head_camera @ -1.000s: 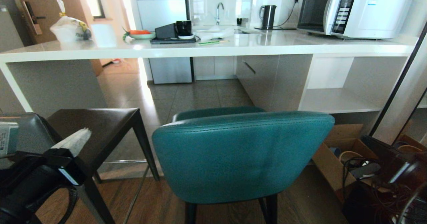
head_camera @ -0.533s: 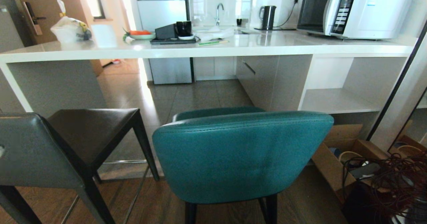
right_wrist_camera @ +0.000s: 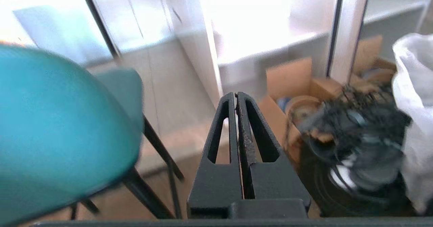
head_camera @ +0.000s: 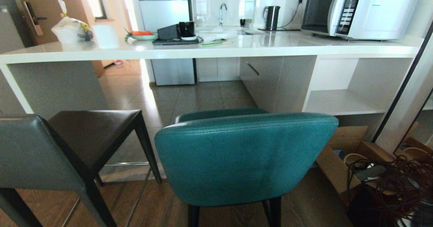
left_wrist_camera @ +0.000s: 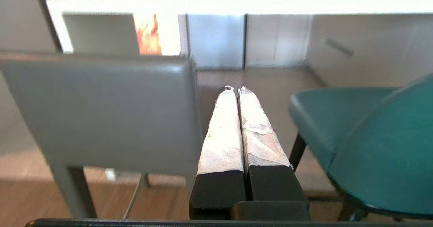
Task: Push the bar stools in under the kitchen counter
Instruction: Push the gray chair back under the dining table
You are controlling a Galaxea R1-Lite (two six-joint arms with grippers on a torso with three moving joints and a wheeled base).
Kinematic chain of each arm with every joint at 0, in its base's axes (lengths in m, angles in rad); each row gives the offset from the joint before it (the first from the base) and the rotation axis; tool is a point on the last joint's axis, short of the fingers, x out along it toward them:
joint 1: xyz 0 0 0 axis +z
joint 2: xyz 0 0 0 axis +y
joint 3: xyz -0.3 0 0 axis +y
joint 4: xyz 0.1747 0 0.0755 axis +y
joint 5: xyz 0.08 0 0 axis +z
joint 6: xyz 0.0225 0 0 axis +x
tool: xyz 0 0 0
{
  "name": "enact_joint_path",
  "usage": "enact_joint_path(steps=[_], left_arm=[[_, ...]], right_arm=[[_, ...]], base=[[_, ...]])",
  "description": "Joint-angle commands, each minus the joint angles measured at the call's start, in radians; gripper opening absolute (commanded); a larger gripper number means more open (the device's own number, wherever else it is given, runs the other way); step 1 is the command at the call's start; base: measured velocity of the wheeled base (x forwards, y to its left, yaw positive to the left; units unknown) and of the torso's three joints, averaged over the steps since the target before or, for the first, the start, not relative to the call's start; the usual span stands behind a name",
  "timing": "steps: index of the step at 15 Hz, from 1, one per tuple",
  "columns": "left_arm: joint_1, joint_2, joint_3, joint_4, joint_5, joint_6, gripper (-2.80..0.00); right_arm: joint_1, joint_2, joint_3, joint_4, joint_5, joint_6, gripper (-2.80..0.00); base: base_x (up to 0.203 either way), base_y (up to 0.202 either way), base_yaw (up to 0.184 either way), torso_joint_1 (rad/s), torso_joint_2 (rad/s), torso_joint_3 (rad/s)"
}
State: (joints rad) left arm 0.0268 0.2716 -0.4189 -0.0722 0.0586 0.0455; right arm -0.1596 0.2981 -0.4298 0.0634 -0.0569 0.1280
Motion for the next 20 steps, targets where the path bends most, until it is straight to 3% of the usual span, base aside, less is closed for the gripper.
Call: enact_joint_path(steps=[1, 4, 7, 9, 12, 14, 16, 20], left_arm=[[0.006, -0.071, -0.015, 0.007, -0.008, 0.002, -2.8], [0.004, -0.068, -0.09, 0.099, -0.049, -0.008, -2.8], [-0.006, -0.046, -0.129, 0.117, -0.176, -0.077, -2.8], [-0.048, -0.033, -0.167, 0.127, -0.188, -0.101, -2.8], [-0.049, -0.034, -0.218, 0.265, -0.238, -0.1, -2.8], [-0.041, -0.081, -0.206, 0.316, -0.272, -0.064, -2.8], [-0.024, -0.164, -0.132, 0.332, -0.282, 0.014, -2.8], [-0.022, -0.276, 0.007, 0.338, -0.28, 0.062, -2.8]], right_arm=[[-0.006, -0.019, -0.039, 0.001, 0.003, 0.005, -2.8], [-0.006, -0.017, -0.162, 0.081, 0.014, -0.025, -2.8], [-0.042, -0.018, -0.23, 0.13, 0.015, -0.027, -2.8], [-0.066, -0.019, -0.268, 0.173, 0.017, -0.025, -2.8], [-0.074, -0.019, -0.33, 0.221, 0.031, -0.02, -2.8], [-0.12, -0.02, -0.408, 0.282, 0.053, -0.017, -2.8], [-0.128, -0.02, -0.5, 0.35, 0.096, 0.023, -2.8], [-0.133, -0.02, -0.485, 0.397, 0.173, 0.115, -2.8]], base=[[0.0, 0.0, 0.0, 0.0, 0.0, 0.0], [0.0, 0.0, 0.0, 0.0, 0.0, 0.0], [0.0, 0.0, 0.0, 0.0, 0.0, 0.0], [0.0, 0.0, 0.0, 0.0, 0.0, 0.0], [0.0, 0.0, 0.0, 0.0, 0.0, 0.0], [0.0, 0.0, 0.0, 0.0, 0.0, 0.0], [0.0, 0.0, 0.0, 0.0, 0.0, 0.0], [0.0, 0.0, 0.0, 0.0, 0.0, 0.0]])
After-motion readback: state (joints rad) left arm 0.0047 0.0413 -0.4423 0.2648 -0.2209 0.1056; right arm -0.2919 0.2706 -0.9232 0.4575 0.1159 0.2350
